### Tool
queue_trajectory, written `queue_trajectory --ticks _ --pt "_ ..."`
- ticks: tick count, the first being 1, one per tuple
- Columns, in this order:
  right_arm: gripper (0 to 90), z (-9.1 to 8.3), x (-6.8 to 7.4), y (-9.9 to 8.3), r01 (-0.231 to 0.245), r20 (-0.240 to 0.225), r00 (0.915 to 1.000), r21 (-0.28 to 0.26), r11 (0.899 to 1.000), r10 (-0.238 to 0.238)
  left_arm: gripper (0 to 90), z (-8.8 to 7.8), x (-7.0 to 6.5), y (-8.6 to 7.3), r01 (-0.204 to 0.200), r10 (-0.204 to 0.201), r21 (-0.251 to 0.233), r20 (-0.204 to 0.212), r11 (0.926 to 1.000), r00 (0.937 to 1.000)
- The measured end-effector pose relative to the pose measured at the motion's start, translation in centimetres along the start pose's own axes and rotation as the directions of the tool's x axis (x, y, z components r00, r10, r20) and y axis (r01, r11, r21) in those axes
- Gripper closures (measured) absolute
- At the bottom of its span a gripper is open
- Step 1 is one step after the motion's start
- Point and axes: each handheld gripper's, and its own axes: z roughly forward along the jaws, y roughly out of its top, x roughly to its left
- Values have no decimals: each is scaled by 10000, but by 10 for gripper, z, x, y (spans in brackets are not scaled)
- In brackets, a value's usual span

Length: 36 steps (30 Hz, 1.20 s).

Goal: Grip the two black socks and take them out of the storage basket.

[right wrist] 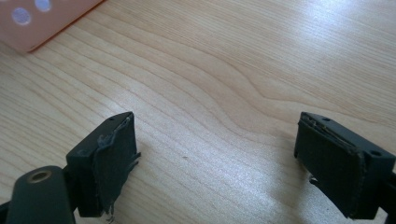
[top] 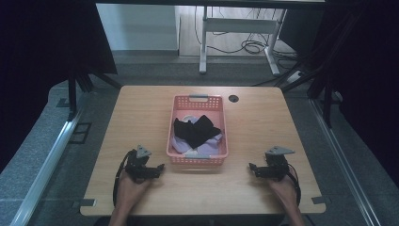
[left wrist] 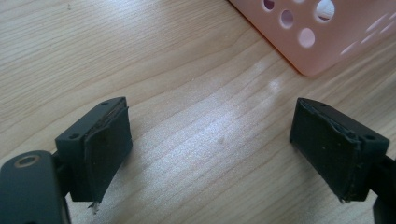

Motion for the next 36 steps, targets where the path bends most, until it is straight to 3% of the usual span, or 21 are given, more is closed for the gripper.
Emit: queue_trajectory --ticks 3,23,29,36 --pt "75 1 1 1 100 -27 9999 117 9999 -100 126 0 0 0 -1 1 -4 0 10000 10000" --pt "74 3 4 2 -154 168 9997 104 9998 153 126 0 0 0 -46 46 39 1 10000 10000" --pt "90 4 5 5 -275 276 9993 310 9991 266 125 0 0 0 -47 47 40 0 10000 10000" --pt "133 -1 3 8 -474 -62 9988 354 9982 476 126 0 0 0 -56 56 50 3 10000 10000"
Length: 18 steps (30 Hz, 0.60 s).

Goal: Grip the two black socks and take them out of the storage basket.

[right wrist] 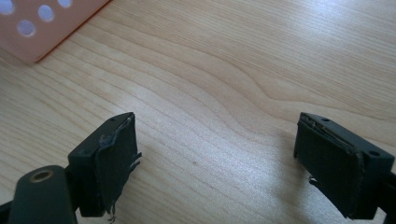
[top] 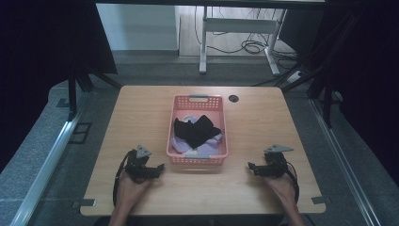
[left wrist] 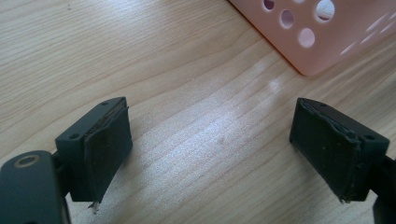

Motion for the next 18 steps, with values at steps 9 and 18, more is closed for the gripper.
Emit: queue_trajectory --ticks 9,18 --pt "142 -7 6 10 328 -28 9995 -82 9994 -328 125 0 0 0 -4 4 3 -8 10000 10000" --pt "152 -11 9 19 445 -300 9986 -65 9990 -447 126 0 0 0 9 -9 -8 -1 10000 10000"
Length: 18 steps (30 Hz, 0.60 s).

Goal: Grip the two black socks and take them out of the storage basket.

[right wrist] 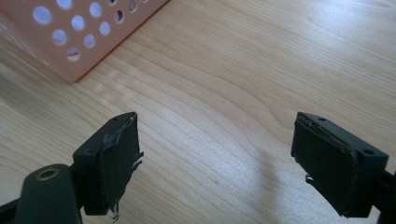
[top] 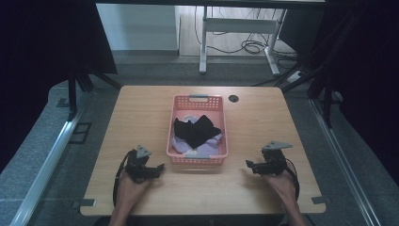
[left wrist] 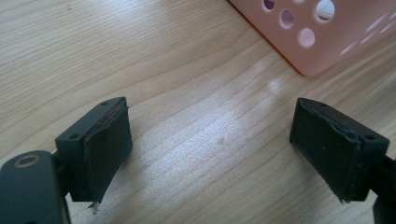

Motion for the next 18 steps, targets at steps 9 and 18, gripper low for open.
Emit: queue_trajectory --ticks 9,18 --pt "177 -4 4 15 162 -337 9993 -125 9998 -166 125 0 0 0 -10 10 7 4 10000 10000" --pt "180 -8 9 35 313 -597 9977 -317 9990 -332 125 0 0 0 -2 2 -3 1 10000 10000"
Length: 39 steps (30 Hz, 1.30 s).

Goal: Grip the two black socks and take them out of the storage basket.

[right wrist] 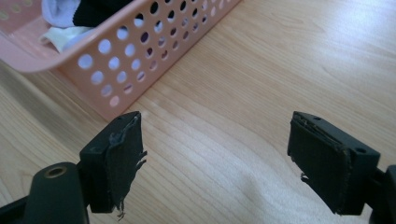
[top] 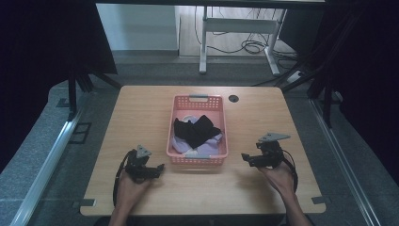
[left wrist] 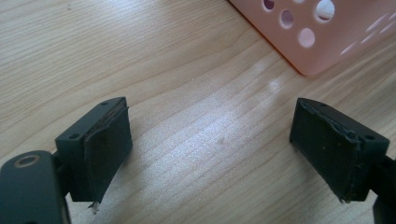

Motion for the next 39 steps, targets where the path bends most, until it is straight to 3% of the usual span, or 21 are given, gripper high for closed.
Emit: queue_trajectory --ticks 17,26,39 --pt "177 -2 5 30 166 -339 9993 -139 9998 -171 125 0 0 0 -50 50 51 -3 10000 10000" --pt "177 -5 9 54 421 -448 9980 -309 9986 -434 125 -1 1 0 -72 72 70 4 9999 10000" --pt "181 12 23 86 726 -980 9923 -345 9968 -757 125 0 1 0 -129 129 54 4 9999 9999"
